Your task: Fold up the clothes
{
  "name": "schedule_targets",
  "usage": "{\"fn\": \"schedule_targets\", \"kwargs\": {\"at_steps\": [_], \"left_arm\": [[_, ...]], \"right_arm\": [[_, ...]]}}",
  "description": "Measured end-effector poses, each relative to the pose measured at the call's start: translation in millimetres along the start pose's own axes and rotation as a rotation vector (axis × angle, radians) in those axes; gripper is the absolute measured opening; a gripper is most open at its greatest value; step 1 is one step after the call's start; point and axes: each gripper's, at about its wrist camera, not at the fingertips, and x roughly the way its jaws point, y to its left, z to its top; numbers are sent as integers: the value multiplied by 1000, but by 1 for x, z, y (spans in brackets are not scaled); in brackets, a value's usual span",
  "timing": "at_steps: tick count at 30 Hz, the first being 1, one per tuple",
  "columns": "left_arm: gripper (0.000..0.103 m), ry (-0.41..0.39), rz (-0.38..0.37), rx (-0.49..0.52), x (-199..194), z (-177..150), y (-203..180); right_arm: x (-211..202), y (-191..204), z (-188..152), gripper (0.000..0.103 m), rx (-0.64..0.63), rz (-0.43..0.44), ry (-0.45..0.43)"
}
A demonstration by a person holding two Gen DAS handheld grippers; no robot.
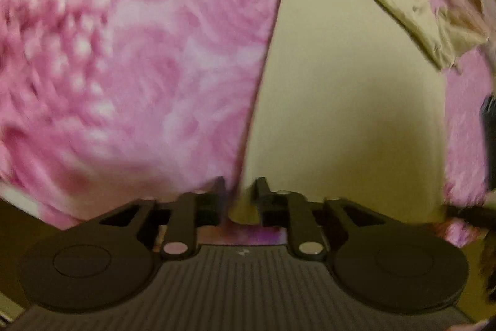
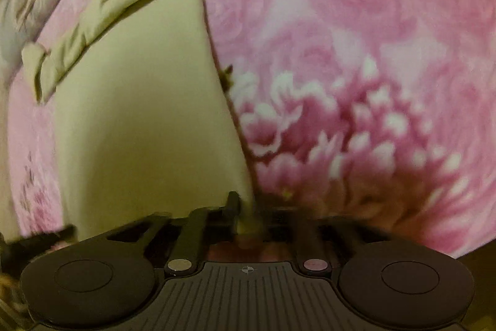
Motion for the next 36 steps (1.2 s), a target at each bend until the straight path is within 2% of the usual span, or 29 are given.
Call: {"fn": "schedule_targets", "kwargs": {"at_steps": [1, 5, 6, 9, 12, 14, 16, 19, 21, 22, 23, 24, 25, 27, 30, 32, 34, 36], "left_arm": [[23, -13, 0, 44, -10, 9, -3], [27, -136, -23, 191, -49, 61, -28], [28, -164, -28, 228, -51, 77, -37], [34, -181, -48, 309, -31, 114, -55], [36, -198, -67, 391, -11, 152, -73], [39, -209, -80, 445, 3, 177, -85], [41, -220, -94, 500, 16, 202, -97], [44, -237, -113, 581, 36, 240, -115], [39, -242, -129, 624, 50, 263, -125], [31, -225, -144, 613, 58, 267, -125], [17, -216, -158, 615, 63, 269, -124], [8, -214, -160, 634, 65, 269, -124], [6, -211, -166, 660, 65, 268, -124], [5, -223, -195, 704, 58, 268, -125], [5, -316, -221, 717, 34, 282, -127], [5, -424, -222, 695, 17, 301, -128], [6, -556, -178, 631, 7, 330, -131], [16, -629, -85, 570, 11, 353, -139]], "right_arm": [[-8, 3, 8, 81, -39, -38, -32], [-46, 25, 62, 81, -282, -62, -240], [-54, 33, 77, 81, -347, -62, -294], [-76, 59, 119, 81, -550, -58, -448], [-59, 94, 146, 70, -808, -18, -458], [-32, 109, 164, 70, -874, 29, -378], [-7, 114, 178, 67, -851, 73, -318], [26, 113, 207, 62, -667, 191, -267], [47, 108, 229, 62, -494, 258, -238], [58, 104, 237, 62, -413, 278, -228], [67, 101, 245, 56, -351, 296, -218], [71, 103, 250, 15, -342, 308, -209], [74, 105, 255, 7, -333, 320, -199], [79, 110, 264, 6, -329, 341, -187], [50, 130, 275, 6, -441, 343, -270], [30, 147, 292, 6, -489, 355, -357], [11, 165, 315, 6, -517, 347, -441], [5, 184, 344, 6, -501, 308, -566]]}}
